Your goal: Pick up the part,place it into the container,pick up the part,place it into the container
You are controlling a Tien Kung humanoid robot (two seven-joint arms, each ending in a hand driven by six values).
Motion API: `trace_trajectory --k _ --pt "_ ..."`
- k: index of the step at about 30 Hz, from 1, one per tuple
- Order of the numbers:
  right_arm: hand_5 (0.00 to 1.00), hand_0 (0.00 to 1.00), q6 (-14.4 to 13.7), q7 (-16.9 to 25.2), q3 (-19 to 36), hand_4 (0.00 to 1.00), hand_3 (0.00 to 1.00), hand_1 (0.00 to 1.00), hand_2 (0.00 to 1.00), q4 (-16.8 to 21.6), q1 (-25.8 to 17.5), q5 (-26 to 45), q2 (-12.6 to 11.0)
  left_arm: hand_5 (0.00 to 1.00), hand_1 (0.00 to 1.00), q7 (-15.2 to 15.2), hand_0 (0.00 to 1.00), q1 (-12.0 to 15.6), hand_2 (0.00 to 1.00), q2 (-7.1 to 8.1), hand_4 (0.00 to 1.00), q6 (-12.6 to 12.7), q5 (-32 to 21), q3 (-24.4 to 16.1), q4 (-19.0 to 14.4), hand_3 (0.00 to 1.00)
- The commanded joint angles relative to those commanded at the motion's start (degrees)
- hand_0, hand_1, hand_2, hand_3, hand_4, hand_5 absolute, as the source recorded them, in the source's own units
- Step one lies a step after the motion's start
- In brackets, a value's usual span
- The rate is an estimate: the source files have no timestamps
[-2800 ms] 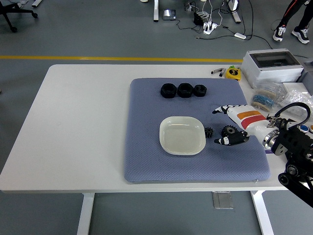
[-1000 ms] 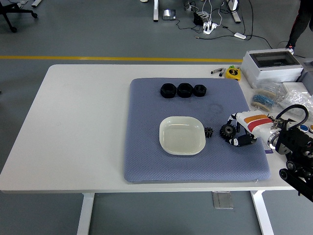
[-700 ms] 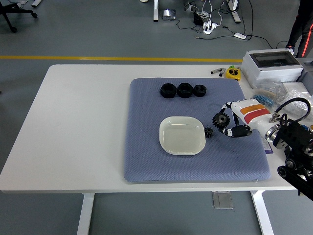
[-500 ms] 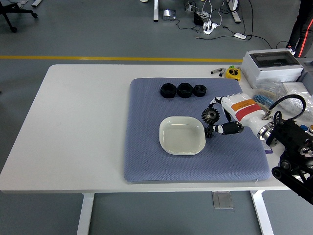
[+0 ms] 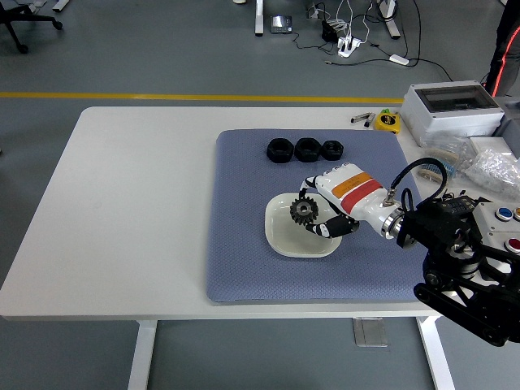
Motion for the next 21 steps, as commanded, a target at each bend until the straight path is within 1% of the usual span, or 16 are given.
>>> trace_trajectory --k 2,3,8,9,14,15,17,20,21 --pt "0.462 0.002 0.6 -0.1 -0.2 0.995 0.601 0.002 0.091 -0.3 0.1 -0.2 0.2 0.635 0.694 0.0 0.69 0.0 0.754 0.01 0.647 0.0 -0.1 0.0 0.0 0.624" --pt "0.511 0.002 0.8 -0.2 -0.3 0.998 0.78 0.002 0.103 -0.3 0.1 -0.2 0.3 0.635 0.694 -0.1 0.69 0.0 0.753 0.02 0.647 0.1 -0.1 0.0 0.0 0.624" --pt "0.511 0.002 2.1 -0.1 0.2 0.998 0.78 0.002 0.103 -0.4 0.1 -1.3 0.4 0.635 0.694 0.1 0.69 0.1 0.753 0.01 0.647 0.0 0.4 -0.2 0.0 0.624" --pt "0.517 0.002 2.1 0.1 0.6 0.998 0.82 0.013 0.13 -0.3 0.0 -1.3 0.2 0.635 0.692 0.1 0.691 0.1 0.752 0.0 0.647 0.0 0.5 -0.2 0.0 0.623" --pt "0.517 0.002 0.0 0.9 3.8 0.998 0.82 0.013 0.13 0.3 -0.4 -0.1 -1.4 0.635 0.692 0.0 0.691 0.2 0.752 -0.06 0.647 0.2 0.1 -0.1 0.1 0.623" --pt "0.517 0.002 -0.2 1.1 4.4 0.998 0.794 0.013 0.128 0.2 -0.4 0.3 -1.8 0.635 0.693 0.0 0.691 0.1 0.752 -0.05 0.647 0.2 0.2 -0.2 0.1 0.624" --pt "0.517 0.002 -0.6 1.5 5.5 0.998 0.794 0.013 0.128 -0.5 -0.3 0.7 -2.4 0.635 0.693 0.0 0.691 0.1 0.752 -0.03 0.647 0.2 0.2 -0.1 0.1 0.624" --pt "0.517 0.002 -0.4 2.0 6.4 0.998 0.794 0.013 0.128 -2.3 -0.4 0.8 -3.3 0.635 0.693 0.0 0.691 0.1 0.752 -0.03 0.647 0.2 0.2 -0.1 0.1 0.624" --pt "0.463 0.002 -0.3 2.2 6.4 0.998 0.737 0.019 0.138 -3.1 -0.4 0.9 -3.5 0.635 0.693 0.0 0.69 0.1 0.751 -0.03 0.648 0.2 0.2 -0.1 0.1 0.624"
